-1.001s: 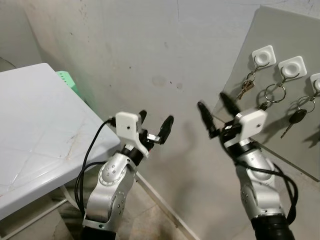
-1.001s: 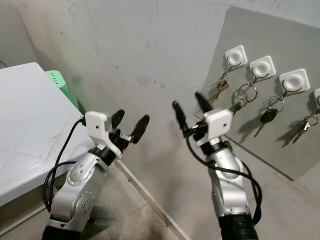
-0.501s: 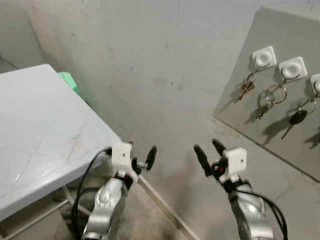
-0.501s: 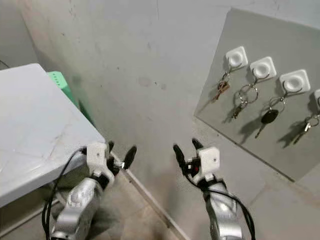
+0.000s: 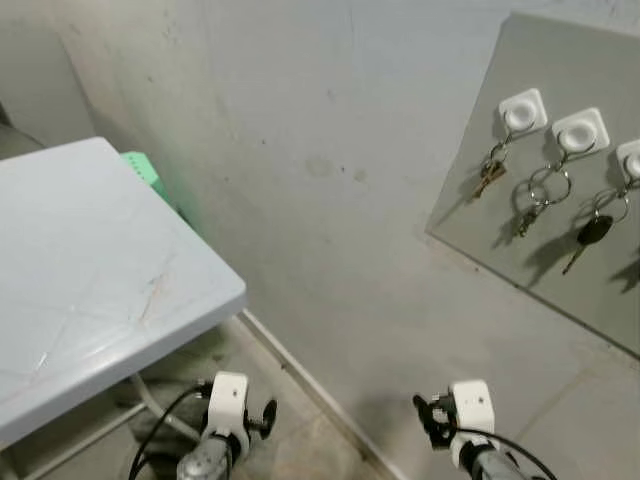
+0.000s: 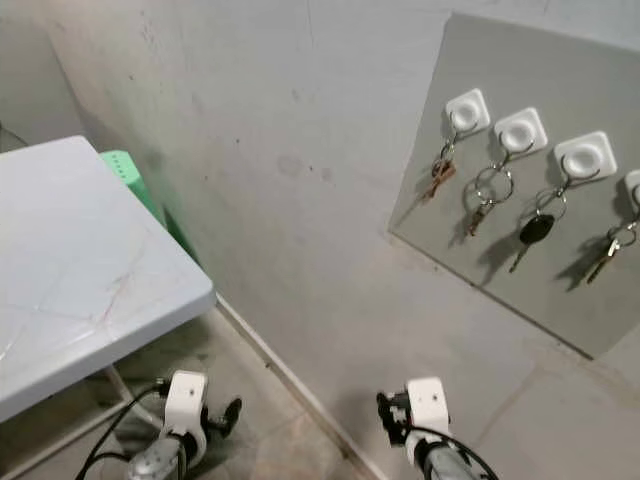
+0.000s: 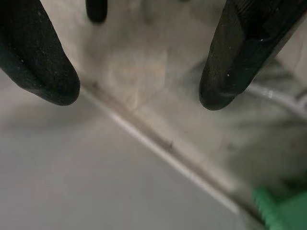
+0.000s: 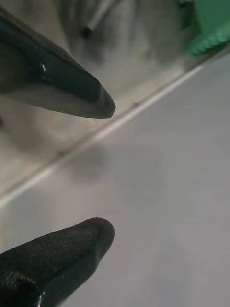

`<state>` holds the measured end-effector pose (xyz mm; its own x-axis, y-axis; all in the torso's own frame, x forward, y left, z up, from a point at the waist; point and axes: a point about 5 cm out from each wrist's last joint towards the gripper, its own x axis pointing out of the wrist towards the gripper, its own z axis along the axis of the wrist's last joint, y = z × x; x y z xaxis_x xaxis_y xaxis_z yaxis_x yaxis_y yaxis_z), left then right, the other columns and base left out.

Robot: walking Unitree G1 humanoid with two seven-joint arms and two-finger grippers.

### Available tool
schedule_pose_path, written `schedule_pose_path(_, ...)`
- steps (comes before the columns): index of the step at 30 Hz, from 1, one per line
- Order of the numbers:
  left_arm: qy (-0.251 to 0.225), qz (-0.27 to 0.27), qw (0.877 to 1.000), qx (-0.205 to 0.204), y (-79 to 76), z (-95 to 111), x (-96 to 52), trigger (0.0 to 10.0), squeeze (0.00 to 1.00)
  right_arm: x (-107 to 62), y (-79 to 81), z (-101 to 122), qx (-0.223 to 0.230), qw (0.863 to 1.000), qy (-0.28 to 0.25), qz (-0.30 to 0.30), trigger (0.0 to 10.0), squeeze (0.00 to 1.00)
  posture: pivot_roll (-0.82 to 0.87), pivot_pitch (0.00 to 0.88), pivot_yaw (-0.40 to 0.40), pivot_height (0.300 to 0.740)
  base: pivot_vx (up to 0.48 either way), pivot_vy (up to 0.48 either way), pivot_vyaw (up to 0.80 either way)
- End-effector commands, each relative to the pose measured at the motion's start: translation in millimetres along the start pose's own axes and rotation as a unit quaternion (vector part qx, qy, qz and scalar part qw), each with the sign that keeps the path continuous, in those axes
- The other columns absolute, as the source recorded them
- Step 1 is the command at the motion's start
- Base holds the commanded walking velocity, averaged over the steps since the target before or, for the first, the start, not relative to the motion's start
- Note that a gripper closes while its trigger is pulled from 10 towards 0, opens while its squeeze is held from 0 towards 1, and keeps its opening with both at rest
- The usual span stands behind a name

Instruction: Hang keys on a hook

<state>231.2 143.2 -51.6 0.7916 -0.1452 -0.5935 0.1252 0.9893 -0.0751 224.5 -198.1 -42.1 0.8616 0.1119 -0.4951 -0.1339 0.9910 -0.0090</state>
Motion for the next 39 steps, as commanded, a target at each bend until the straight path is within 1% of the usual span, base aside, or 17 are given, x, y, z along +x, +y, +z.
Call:
schedule_pose_path(1,0.017,0.008,1.0,-0.005,2.1,-5,-0.6,10.0,0.0,-2.6,-2.2,-10,-0.008,0.999,0.033,-0.019,10.0,1.0,0.0,0.0,-0.029,0.74,0.0,0.0,0.0)
schedule_pose_path(2,0.024,0.011,1.0,-0.004,2.7,-8,-1.4,10.0,0.0,-3.5,-2.6,-13,-0.017,0.999,0.041,-0.025,10.0,1.0,0.0,0.0,-0.029,0.74,0.0,0.0,0.0)
schedule_pose_path(4,0.048,0.018,0.999,-0.014,4.4,-19,-4.7,10.0,0.0,-6.6,-2.3,-21,-0.014,0.997,0.064,-0.033,10.0,1.0,0.0,0.0,-0.029,0.74,0.0,0.0,0.0)
schedule_pose_path(5,0.071,0.026,0.997,-0.014,5.6,-30,-8.9,10.0,0.0,-11.7,-2.1,-33,-0.009,0.995,0.094,-0.039,10.0,1.0,-0.01,0.0,-0.028,0.74,0.0,0.0,0.0)
schedule_pose_path(6,0.103,0.033,0.994,-0.019,6.6,-45,-14.9,10.0,0.0,-20.2,-1.9,-49,-0.017,0.989,0.139,-0.05,10.0,1.0,-0.01,0.0,-0.027,0.74,0.0,0.0,0.0)
schedule_pose_path(7,0.107,0.032,0.994,-0.015,6.4,-47,-15.9,10.0,0.0,-22.5,-1.7,-53,-0.016,0.988,0.148,-0.051,10.0,0.64,-0.02,0.0,-0.024,0.74,0.0,0.0,0.0)
schedule_pose_path(8,0.106,0.03,0.994,-0.012,5.8,-47,-16.1,10.0,0.0,-24.6,-1.2,-56,-0.004,0.987,0.153,-0.049,10.0,0.64,-0.02,0.0,-0.023,0.74,0.0,0.0,0.0)
schedule_pose_path(9,0.102,0.032,0.994,-0.021,4.9,-48,-16.3,10.0,0.0,-30.4,-2.0,-65,0.007,0.983,0.173,-0.059,10.0,0.0,-0.01,0.0,-0.027,0.74,0.0,0.0,0.0)
schedule_pose_path(11,0.098,0.035,0.994,-0.031,4.4,-47,-16.3,10.0,0.0,-34.9,-0.3,-72,0.022,0.98,0.186,-0.061,10.0,0.0,-0.01,0.0,-0.03,0.74,0.0,0.0,0.0)
schedule_pose_path(13,0.098,0.033,0.994,-0.026,3.3,-48,-16.4,10.0,0.0,-36.9,5.6,-76,0.016,0.98,0.194,-0.05,10.0,0.0,0.0,0.0,-0.04,0.74,0.0,0.0,0.0)
schedule_pose_path(18,0.101,0.021,0.995,-0.013,0.8,-51,-17.6,10.0,0.0,-35.5,12.9,-77,0.017,0.979,0.199,-0.044,10.0,0.0,0.01,0.0,-0.047,0.74,0.0,0.0,0.0)
schedule_pose_path(21,0.102,0.026,0.994,-0.021,1.4,-52,-18.5,10.0,0.0,-34.1,16.0,-76,-0.011,0.979,0.201,-0.03,10.0,0.0,0.01,0.0,-0.05,0.74,0.0,0.0,0.0)
schedule_pose_path(26,0.102,0.025,0.994,-0.022,2.2,-54,-19.6,10.0,0.0,-32.4,12.9,-73,0.001,0.98,0.193,-0.04,10.0,0.0,0.02,0.0,-0.06,0.74,0.0,0.0,0.0)
schedule_pose_path(30,0.099,0.029,0.994,-0.025,4.2,-54,-20.3,10.0,0.0,-36.3,7.4,-76,0.007,0.979,0.198,-0.051,10.0,0.0,0.02,0.0,-0.066,0.74,0.0,0.0,0.0)
schedule_pose_path(31,0.099,0.034,0.994,-0.029,7.8,-54,-21.2,10.0,0.0,-40.7,4.8,-81,0.003,0.976,0.209,-0.057,10.0,0.0,0.02,0.0,-0.063,0.74,0.0,0.0,0.0)
schedule_pose_path(34,0.099,0.04,0.994,-0.029,12.2,-55,-22.1,10.0,0.0,-45.6,1.9,-87,-0.003,0.972,0.225,-0.063,10.0,0.0,0.02,0.0,-0.064,0.74,0.0,0.0,0.0)
schedule_pose_path(39,0.099,0.047,0.994,-0.023,17.9,-55,-23.7,10.0,0.0,-49.0,-0.1,-91,-0.014,0.968,0.239,-0.069,10.0,0.0,0.01,0.0,-0.06,0.74,0.0,0.0,0.0)
